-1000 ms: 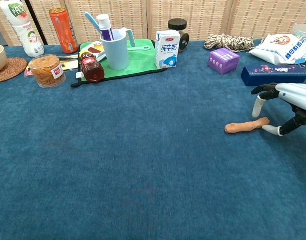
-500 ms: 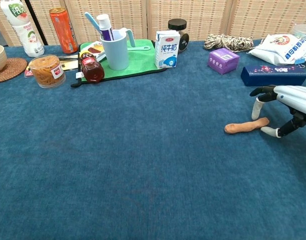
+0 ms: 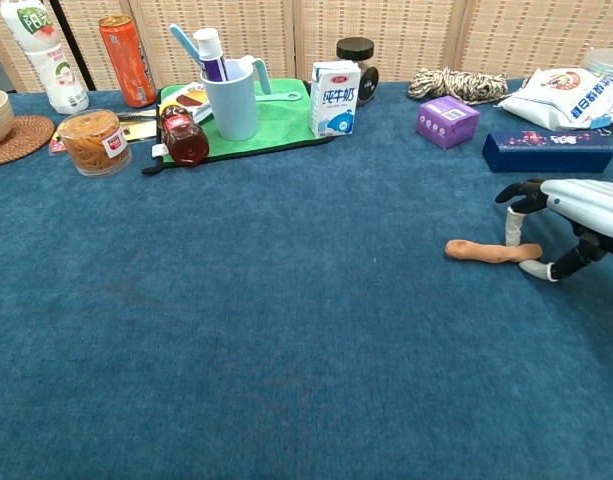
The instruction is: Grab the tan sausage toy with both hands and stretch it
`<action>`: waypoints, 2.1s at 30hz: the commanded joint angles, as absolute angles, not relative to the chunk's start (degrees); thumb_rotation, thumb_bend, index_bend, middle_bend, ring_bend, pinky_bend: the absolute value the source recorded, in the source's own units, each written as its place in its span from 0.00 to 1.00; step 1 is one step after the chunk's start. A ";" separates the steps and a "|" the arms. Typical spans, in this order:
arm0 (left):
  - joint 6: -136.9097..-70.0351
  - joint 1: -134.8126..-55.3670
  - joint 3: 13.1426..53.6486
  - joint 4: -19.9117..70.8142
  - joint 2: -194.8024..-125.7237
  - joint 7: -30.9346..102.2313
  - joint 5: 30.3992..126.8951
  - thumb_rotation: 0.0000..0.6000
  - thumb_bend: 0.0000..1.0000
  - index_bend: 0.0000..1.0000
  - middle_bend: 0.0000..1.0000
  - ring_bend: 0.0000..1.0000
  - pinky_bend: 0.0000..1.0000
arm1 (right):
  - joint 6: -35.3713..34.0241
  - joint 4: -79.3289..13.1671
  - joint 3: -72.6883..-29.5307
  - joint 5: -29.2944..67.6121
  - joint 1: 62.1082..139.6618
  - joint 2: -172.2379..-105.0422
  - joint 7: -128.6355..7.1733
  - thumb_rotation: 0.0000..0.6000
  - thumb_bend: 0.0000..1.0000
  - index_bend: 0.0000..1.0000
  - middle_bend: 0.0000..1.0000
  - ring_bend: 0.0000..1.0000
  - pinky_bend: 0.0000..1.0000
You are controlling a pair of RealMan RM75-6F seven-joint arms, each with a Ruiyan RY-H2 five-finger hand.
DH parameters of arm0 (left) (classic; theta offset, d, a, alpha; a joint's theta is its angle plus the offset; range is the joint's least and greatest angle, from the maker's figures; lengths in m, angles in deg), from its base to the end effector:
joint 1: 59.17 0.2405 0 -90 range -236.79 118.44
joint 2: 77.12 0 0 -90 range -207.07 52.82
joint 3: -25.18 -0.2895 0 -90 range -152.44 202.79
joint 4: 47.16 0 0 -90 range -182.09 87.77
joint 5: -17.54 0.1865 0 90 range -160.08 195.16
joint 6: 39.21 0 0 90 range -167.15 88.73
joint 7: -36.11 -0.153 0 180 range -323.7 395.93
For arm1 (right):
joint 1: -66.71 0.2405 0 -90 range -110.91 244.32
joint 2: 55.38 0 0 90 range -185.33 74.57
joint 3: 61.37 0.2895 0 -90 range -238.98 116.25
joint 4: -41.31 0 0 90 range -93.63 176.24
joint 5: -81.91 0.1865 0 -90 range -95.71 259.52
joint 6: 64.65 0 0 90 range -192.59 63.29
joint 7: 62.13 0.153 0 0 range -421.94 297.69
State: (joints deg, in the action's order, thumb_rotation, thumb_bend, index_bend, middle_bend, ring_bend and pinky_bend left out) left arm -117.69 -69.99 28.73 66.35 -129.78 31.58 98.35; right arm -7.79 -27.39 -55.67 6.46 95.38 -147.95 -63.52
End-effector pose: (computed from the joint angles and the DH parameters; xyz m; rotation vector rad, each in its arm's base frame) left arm -0.2640 0.2140 0.2187 -1.4458 -1.0273 -0.9522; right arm -0.2865 -0.3245 -0.0045 1.7173 -1.1187 0.8530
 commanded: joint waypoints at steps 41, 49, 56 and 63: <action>-107.74 -83.47 31.13 58.10 -143.06 25.57 109.96 1.00 0.31 0.35 0.03 0.00 0.00 | -7.49 -58.70 -51.32 13.47 95.36 -138.11 -62.15 1.00 0.45 0.69 0.28 0.03 0.00; -104.55 -88.35 31.31 54.84 -147.28 28.89 113.06 1.00 0.29 0.35 0.03 0.00 0.00 | -7.68 -62.58 -49.82 17.68 97.15 -139.82 -64.72 1.00 0.45 0.69 0.28 0.03 0.00; -104.14 -90.71 31.68 52.70 -150.96 30.42 113.68 1.00 0.27 0.34 0.03 0.00 0.00 | -7.85 -64.71 -48.99 19.89 98.08 -140.58 -64.73 1.00 0.45 0.69 0.28 0.03 0.00; -103.15 -93.33 32.18 50.19 -155.30 31.97 113.11 1.00 0.27 0.34 0.03 0.00 0.00 | -8.49 -65.85 -48.71 21.22 98.81 -141.20 -63.50 1.00 0.45 0.68 0.28 0.03 0.00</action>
State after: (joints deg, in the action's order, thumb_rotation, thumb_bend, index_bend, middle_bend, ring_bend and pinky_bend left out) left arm -103.43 -92.77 32.03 50.71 -154.58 31.70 113.31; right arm -8.35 -65.76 -48.72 21.05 98.72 -141.13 -63.70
